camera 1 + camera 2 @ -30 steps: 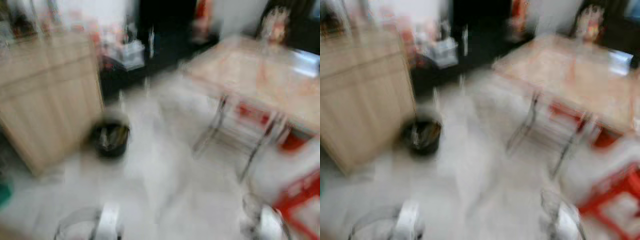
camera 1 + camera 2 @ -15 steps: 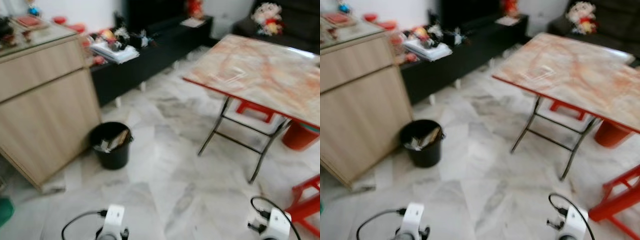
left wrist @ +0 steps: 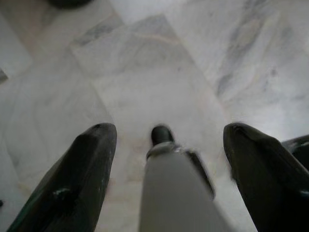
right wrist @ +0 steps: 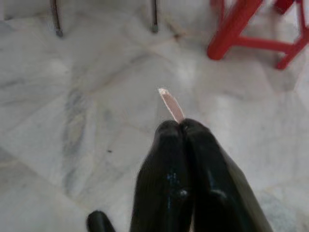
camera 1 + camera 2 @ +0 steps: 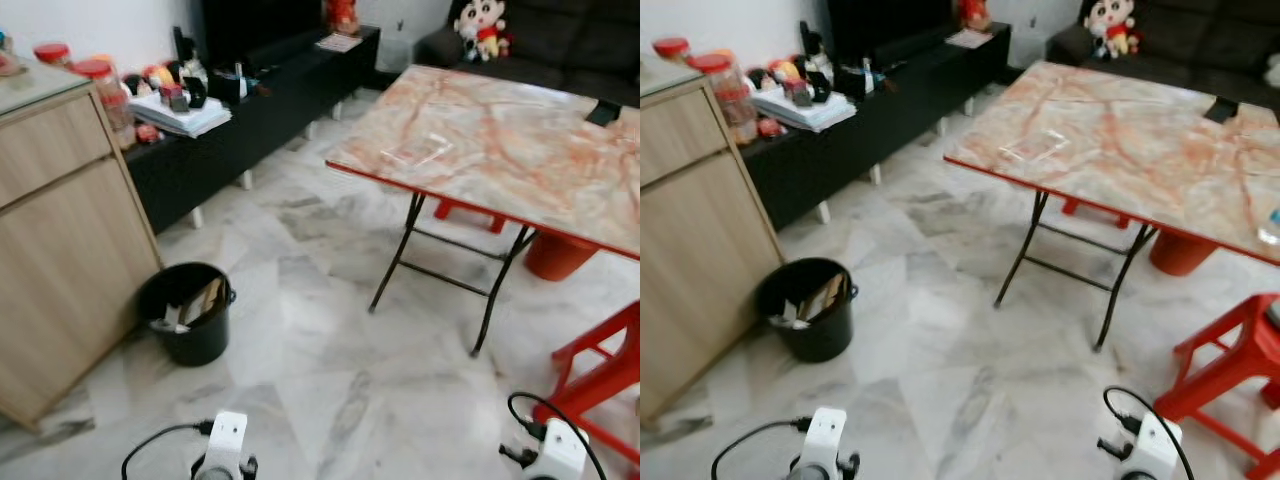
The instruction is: Picking trash to rubbish bin
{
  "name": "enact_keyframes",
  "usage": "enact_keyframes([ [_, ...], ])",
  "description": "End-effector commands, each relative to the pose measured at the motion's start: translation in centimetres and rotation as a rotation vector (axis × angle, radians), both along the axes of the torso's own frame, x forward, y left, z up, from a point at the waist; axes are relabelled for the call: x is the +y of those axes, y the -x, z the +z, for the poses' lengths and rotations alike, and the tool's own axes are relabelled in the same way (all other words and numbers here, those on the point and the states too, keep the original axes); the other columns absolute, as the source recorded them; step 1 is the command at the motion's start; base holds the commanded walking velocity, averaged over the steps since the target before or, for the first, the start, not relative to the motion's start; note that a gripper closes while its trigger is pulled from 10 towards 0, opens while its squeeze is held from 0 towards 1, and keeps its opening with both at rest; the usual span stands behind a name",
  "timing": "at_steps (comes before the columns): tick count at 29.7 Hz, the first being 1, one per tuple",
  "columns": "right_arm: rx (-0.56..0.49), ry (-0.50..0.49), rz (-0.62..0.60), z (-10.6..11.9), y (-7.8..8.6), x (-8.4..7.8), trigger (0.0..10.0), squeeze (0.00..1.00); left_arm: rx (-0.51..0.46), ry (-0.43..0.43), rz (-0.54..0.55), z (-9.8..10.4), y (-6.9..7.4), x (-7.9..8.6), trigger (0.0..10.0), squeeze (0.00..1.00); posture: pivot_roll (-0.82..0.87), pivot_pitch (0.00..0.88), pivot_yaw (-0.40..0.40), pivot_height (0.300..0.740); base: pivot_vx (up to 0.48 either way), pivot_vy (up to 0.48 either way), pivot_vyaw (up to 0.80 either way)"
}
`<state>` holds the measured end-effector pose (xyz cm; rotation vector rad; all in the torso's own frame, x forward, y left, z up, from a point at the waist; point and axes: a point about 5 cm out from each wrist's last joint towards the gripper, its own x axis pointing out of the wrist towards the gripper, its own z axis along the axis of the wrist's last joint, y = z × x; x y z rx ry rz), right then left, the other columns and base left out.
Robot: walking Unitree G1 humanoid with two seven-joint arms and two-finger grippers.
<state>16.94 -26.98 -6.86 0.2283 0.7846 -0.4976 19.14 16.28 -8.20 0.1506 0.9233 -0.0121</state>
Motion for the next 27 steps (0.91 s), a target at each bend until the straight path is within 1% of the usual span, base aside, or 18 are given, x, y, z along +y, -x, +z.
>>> enact_keyframes([
  [1, -0.021, 0.005, 0.000, 0.35, -0.57, -0.14, 10.0, 0.00, 0.021, 0.000, 0.016, -0.25, 0.46, 0.21, 10.0, 0.00, -0.15, 0.056, -0.086, 0.740, 0.281, 0.000, 0.00],
  [13, -0.011, 0.016, 0.034, 0.37, -0.83, 0.09, 10.0, 0.00, 0.018, -0.003, 0.016, -0.18, 0.35, 0.31, 10.0, 0.00, -0.15, 0.053, -0.083, 0.740, 0.280, 0.000, 0.00],
  [21, -0.010, 0.011, 0.032, 0.30, -0.89, 0.35, 10.0, 0.00, 0.021, -0.010, 0.014, -0.21, 0.47, 0.66, 10.0, 0.00, -0.13, 0.032, -0.073, 0.740, 0.279, 0.000, 0.69],
  [27, -0.010, 0.001, 0.017, 0.23, -0.82, 0.39, 10.0, 0.00, 0.024, -0.013, 0.010, -0.26, 0.58, 0.77, 10.0, 0.00, -0.13, 0.025, -0.066, 0.740, 0.280, 0.000, 0.00],
])
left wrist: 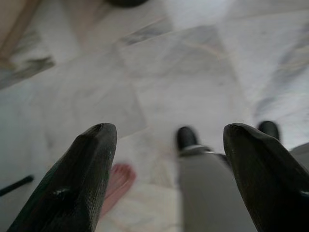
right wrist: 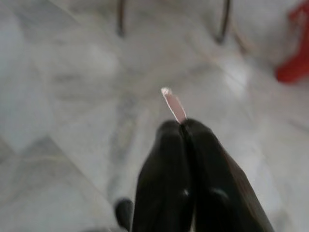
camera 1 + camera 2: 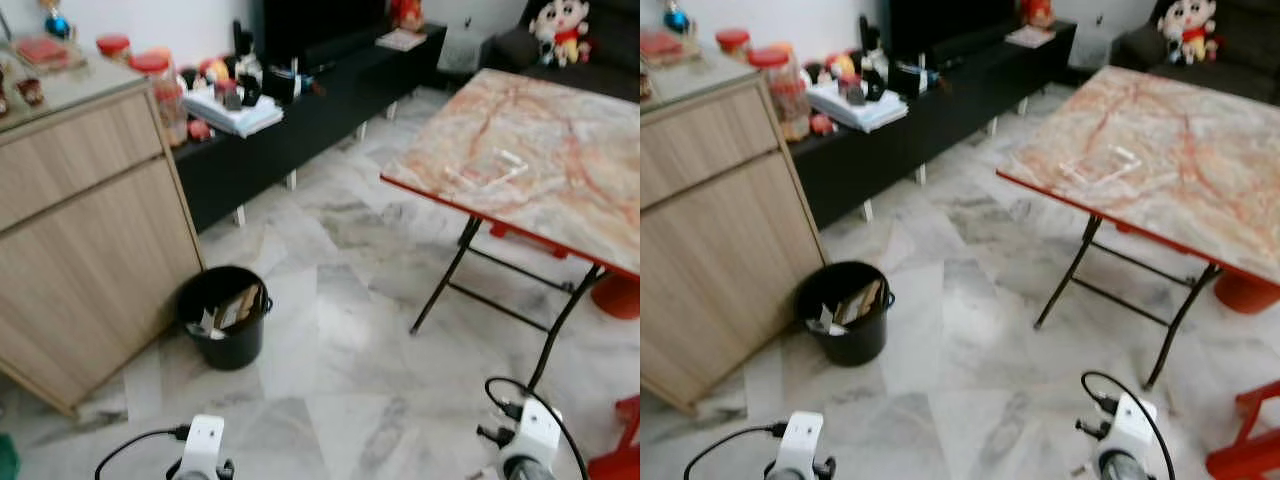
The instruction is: Picking trash to rubbish bin
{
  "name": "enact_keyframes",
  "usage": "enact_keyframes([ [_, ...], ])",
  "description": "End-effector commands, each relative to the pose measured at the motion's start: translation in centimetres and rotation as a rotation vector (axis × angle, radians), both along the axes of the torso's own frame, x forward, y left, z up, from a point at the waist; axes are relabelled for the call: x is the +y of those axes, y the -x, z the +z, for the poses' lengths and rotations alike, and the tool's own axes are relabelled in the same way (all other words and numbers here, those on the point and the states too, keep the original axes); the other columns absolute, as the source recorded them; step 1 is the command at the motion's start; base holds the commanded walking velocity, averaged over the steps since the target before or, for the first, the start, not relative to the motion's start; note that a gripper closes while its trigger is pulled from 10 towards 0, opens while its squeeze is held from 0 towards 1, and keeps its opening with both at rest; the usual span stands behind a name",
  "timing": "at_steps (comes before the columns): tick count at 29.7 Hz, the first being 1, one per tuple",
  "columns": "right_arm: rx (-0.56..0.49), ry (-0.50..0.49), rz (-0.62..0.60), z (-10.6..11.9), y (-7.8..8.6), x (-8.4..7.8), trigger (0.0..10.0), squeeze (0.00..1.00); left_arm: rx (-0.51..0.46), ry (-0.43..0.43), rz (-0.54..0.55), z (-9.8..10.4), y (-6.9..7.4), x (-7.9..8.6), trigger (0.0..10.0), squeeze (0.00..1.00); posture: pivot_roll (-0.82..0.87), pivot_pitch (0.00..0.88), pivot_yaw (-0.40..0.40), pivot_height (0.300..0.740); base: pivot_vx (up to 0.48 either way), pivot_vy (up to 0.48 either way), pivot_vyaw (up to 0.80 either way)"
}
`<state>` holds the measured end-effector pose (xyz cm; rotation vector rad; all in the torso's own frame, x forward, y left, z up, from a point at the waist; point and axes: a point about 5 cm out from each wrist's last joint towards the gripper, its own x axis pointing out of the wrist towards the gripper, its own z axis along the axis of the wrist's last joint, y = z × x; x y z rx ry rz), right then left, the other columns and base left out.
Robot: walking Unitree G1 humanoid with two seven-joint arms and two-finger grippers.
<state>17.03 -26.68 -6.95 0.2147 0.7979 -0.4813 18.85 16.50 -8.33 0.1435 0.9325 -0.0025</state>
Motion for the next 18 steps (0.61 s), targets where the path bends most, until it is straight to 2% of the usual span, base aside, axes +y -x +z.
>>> enact_keyframes([
  [1, -0.022, -0.002, -0.005, 0.32, -0.71, 0.08, 10.0, 0.00, 0.017, -0.015, -0.003, -0.13, 0.31, 0.56, 10.0, 0.00, -0.13, 0.025, -0.066, 0.740, 0.277, 0.000, 0.00],
  [8, -0.017, 0.013, 0.011, 0.36, -0.69, -0.03, 10.0, 0.00, 0.015, -0.014, -0.007, -0.10, 0.23, 0.50, 10.0, 0.00, -0.13, 0.019, -0.063, 0.740, 0.279, 0.000, 0.00],
  [14, -0.019, 0.015, 0.006, 0.37, -0.64, -0.10, 10.0, 0.00, 0.013, -0.015, -0.009, -0.06, 0.16, 0.55, 10.0, 0.00, -0.13, 0.008, -0.058, 0.740, 0.284, 0.000, 0.79],
  [18, -0.021, 0.004, -0.011, 0.37, -0.72, -0.05, 10.0, 0.00, 0.011, -0.019, -0.013, 0.01, 0.03, 0.66, 10.0, 0.00, -0.12, 0.000, -0.054, 0.740, 0.283, 0.000, 0.00],
])
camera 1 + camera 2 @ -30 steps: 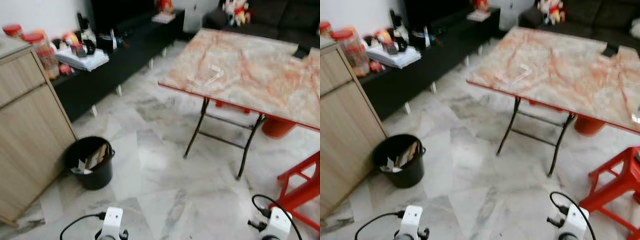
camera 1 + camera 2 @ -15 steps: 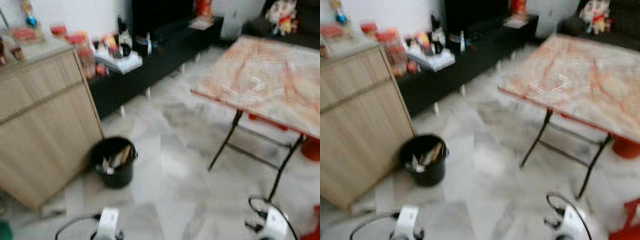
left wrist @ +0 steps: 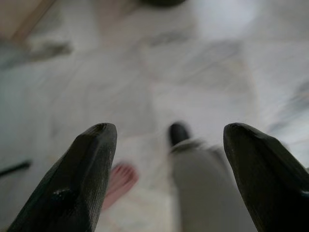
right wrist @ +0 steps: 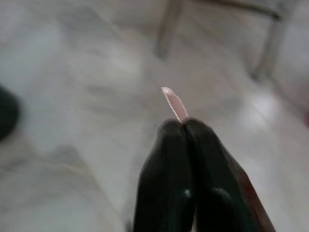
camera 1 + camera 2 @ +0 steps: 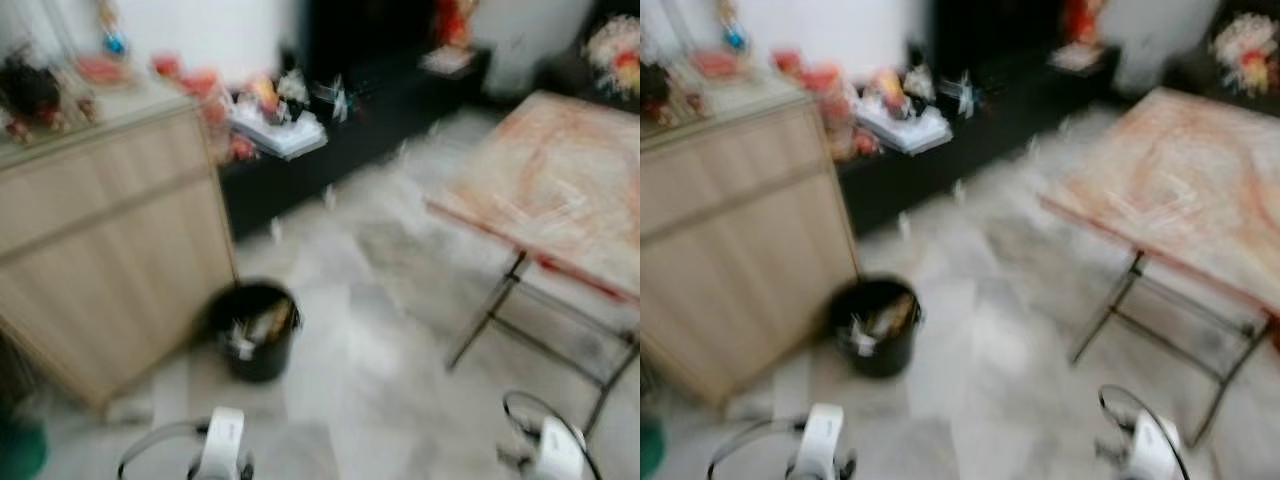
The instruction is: Picking trash to rubbish bin
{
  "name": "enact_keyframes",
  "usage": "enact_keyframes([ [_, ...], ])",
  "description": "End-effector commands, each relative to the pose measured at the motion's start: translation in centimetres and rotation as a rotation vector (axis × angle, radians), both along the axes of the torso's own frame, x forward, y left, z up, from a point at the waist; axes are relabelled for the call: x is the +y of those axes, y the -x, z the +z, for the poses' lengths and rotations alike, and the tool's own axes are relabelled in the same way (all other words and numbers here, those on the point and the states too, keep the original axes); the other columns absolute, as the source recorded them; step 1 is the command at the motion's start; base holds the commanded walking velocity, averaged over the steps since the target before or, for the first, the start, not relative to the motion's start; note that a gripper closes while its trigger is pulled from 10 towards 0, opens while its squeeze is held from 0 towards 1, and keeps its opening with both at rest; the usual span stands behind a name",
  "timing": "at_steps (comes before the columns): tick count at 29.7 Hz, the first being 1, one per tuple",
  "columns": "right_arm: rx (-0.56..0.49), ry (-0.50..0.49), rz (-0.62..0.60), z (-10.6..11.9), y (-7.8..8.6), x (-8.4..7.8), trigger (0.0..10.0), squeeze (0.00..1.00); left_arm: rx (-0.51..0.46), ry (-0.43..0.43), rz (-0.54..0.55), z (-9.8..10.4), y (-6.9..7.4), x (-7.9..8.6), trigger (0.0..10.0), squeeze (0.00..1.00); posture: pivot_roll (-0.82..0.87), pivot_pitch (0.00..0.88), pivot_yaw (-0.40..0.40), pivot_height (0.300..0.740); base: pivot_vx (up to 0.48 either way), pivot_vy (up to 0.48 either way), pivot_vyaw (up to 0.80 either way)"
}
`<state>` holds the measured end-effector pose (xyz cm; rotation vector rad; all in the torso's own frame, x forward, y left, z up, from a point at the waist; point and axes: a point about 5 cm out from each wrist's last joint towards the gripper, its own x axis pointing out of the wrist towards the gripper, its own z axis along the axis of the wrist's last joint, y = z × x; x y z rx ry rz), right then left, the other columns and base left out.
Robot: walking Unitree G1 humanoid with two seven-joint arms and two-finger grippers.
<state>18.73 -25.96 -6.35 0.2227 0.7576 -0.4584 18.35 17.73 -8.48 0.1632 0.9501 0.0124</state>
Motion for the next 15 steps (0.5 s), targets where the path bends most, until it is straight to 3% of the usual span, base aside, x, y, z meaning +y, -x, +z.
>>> enact_keyframes([
  [1, 0.023, 0.009, -0.027, -0.23, 0.98, -0.77, 10.0, 0.00, -0.006, 0.005, -0.019, 0.16, -0.46, -0.57, 10.0, 0.00, -0.12, 0.000, -0.054, 0.740, 0.285, 0.000, 0.00],
  [12, 0.016, 0.028, -0.022, 0.04, 0.69, -1.10, 10.0, 0.00, -0.006, 0.008, -0.012, 0.16, -0.49, -0.68, 10.0, 0.00, -0.12, 0.021, -0.069, 0.740, 0.282, 0.000, 0.00],
  [15, 0.022, 0.027, -0.021, -0.03, 0.79, -1.06, 10.0, 0.00, -0.005, 0.010, -0.008, 0.12, -0.42, -0.71, 10.0, 0.00, -0.12, 0.027, -0.071, 0.740, 0.281, 0.000, 0.76],
])
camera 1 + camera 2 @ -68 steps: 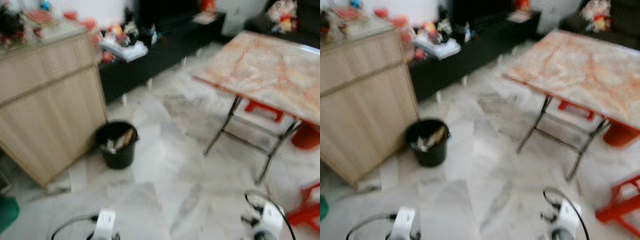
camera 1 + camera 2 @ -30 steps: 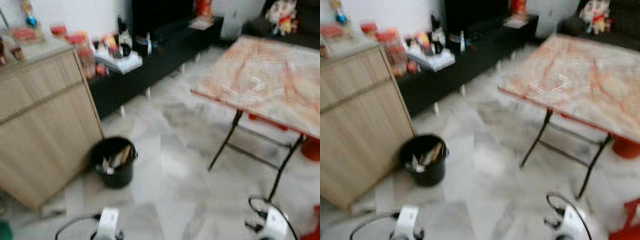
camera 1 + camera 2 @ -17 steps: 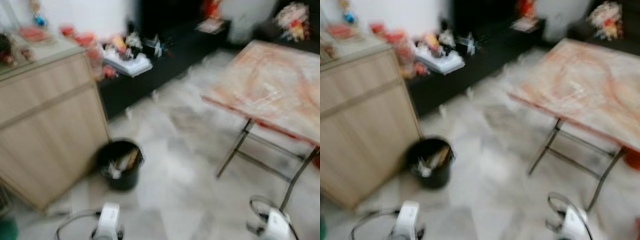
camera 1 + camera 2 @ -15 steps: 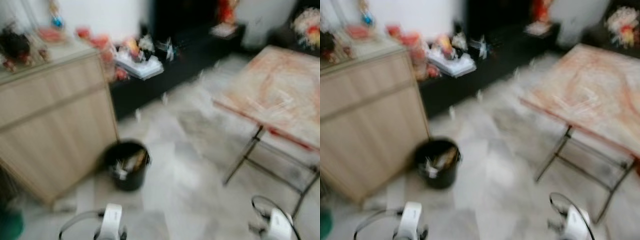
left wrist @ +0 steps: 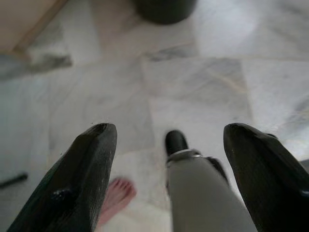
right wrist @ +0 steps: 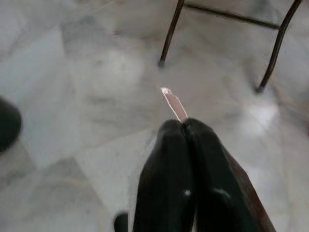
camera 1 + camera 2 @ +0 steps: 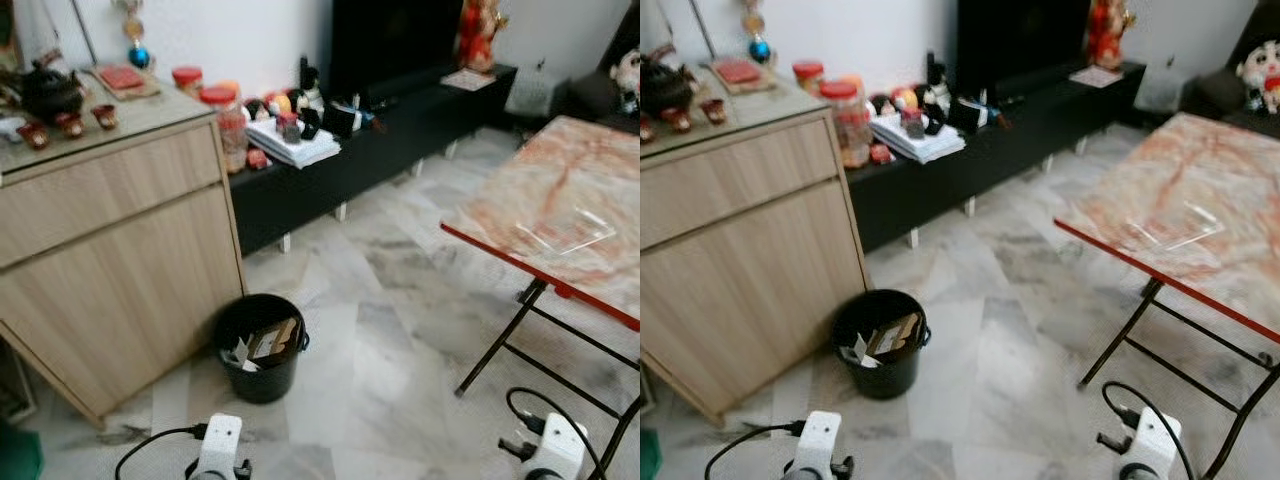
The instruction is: Picking trash to rubbish bin
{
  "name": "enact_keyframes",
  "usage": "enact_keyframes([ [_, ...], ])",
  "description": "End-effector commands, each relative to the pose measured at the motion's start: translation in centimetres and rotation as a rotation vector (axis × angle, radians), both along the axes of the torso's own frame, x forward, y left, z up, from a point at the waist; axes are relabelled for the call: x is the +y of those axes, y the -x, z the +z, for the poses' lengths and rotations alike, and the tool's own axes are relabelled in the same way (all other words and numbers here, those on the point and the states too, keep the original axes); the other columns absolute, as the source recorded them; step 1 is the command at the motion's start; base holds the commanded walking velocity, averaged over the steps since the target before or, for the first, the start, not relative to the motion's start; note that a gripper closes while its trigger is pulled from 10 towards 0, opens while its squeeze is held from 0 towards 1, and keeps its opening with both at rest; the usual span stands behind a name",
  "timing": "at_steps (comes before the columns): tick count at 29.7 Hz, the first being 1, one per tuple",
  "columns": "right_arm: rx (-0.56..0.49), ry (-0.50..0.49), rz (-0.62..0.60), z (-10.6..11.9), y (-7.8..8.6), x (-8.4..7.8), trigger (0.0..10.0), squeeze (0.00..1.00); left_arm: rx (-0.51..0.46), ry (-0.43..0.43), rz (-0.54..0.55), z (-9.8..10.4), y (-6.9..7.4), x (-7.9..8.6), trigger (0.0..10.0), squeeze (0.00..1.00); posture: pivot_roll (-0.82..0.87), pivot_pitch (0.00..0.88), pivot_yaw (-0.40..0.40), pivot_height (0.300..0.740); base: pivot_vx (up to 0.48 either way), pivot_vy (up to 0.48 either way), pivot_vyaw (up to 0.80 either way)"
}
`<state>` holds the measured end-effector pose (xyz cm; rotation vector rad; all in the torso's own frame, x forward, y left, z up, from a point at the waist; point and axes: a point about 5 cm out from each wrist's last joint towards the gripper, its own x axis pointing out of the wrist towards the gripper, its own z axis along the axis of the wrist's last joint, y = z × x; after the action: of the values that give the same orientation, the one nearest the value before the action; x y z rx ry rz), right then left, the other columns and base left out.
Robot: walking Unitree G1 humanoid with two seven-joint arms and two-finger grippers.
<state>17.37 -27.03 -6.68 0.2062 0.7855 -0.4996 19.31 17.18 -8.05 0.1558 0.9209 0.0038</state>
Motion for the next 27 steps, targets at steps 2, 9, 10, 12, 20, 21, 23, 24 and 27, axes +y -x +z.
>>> enact_keyframes([
  [2, -0.016, -0.002, -0.005, 0.25, -0.53, 0.01, 10.0, 0.00, 0.025, -0.002, -0.002, -0.33, 0.58, -0.18, 10.0, 0.00, -0.12, 0.029, -0.073, 0.740, 0.277, 0.000, 0.00],
  [9, -0.006, 0.016, -0.001, 0.27, -0.40, -0.19, 10.0, 0.00, 0.029, -0.003, 0.003, -0.40, 0.72, -0.18, 10.0, 0.00, -0.13, 0.039, -0.077, 0.740, 0.282, 0.000, 0.00],
  [10, -0.009, 0.018, -0.001, 0.30, -0.41, -0.23, 10.0, 0.00, 0.028, -0.002, 0.004, -0.39, 0.71, -0.20, 10.0, 0.00, -0.13, 0.039, -0.078, 0.740, 0.281, 0.000, 0.55],
  [12, -0.012, 0.024, -0.001, 0.34, -0.41, -0.31, 10.0, 0.00, 0.027, -0.002, 0.004, -0.39, 0.70, -0.21, 10.0, 0.00, -0.13, 0.041, -0.079, 0.740, 0.283, 0.000, 0.68],
  [20, -0.013, 0.013, -0.017, 0.37, -0.51, -0.33, 10.0, 0.00, 0.027, -0.002, 0.006, -0.39, 0.70, -0.18, 10.0, 0.00, -0.13, 0.041, -0.079, 0.740, 0.283, 0.000, 0.38],
  [21, -0.014, 0.014, -0.018, 0.40, -0.57, -0.34, 10.0, 0.00, 0.027, -0.002, 0.006, -0.39, 0.71, -0.17, 10.0, 0.00, -0.13, 0.041, -0.079, 0.740, 0.285, 0.000, 0.00],
  [23, -0.015, 0.015, -0.016, 0.41, -0.57, -0.35, 10.0, 0.00, 0.027, -0.002, 0.008, -0.41, 0.76, -0.16, 10.0, 0.00, -0.12, 0.044, -0.083, 0.740, 0.281, 0.000, 0.00],
  [24, -0.013, 0.017, -0.010, 0.42, -0.61, -0.33, 10.0, 0.00, 0.029, -0.003, 0.007, -0.43, 0.81, -0.14, 10.0, 0.00, -0.12, 0.040, -0.083, 0.740, 0.292, 0.000, 0.00],
  [27, -0.016, 0.018, -0.010, 0.46, -0.70, -0.32, 10.0, 0.00, 0.030, -0.004, 0.008, -0.44, 0.82, -0.09, 10.0, 0.00, -0.13, 0.038, -0.080, 0.740, 0.292, 0.000, 0.00],
])
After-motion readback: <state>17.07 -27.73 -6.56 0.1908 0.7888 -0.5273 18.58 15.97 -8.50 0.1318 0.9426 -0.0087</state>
